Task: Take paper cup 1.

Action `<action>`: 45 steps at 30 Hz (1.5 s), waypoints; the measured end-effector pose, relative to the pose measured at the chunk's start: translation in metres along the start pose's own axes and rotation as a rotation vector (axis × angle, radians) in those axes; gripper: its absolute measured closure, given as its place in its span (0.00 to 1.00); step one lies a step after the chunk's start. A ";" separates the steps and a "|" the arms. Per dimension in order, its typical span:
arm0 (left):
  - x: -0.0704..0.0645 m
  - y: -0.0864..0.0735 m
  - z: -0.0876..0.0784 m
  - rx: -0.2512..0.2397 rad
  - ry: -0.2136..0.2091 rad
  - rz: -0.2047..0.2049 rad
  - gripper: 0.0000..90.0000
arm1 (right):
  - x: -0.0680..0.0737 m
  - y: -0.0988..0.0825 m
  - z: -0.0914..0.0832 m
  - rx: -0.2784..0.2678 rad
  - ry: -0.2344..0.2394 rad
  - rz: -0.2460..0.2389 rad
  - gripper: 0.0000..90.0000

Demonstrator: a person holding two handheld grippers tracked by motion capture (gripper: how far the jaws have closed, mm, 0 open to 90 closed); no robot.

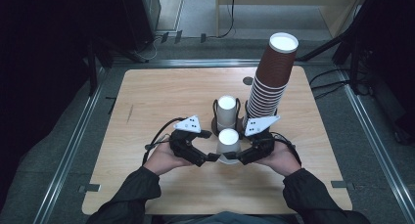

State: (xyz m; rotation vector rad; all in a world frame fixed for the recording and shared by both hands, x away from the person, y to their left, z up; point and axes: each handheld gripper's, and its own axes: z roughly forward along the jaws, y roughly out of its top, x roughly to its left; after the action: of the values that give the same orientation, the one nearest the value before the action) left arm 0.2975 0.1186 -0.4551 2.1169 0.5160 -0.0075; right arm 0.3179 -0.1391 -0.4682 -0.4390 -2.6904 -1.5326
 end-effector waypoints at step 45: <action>0.001 -0.014 0.019 -0.016 -0.064 -0.033 0.33 | 0.010 0.007 -0.002 -0.179 0.061 0.054 0.28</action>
State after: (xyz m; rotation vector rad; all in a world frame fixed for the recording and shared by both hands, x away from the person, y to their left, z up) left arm 0.2972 0.1106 -0.4772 2.0854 0.5111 -0.0892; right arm 0.3102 -0.1350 -0.4600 -0.4566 -2.4855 -1.7492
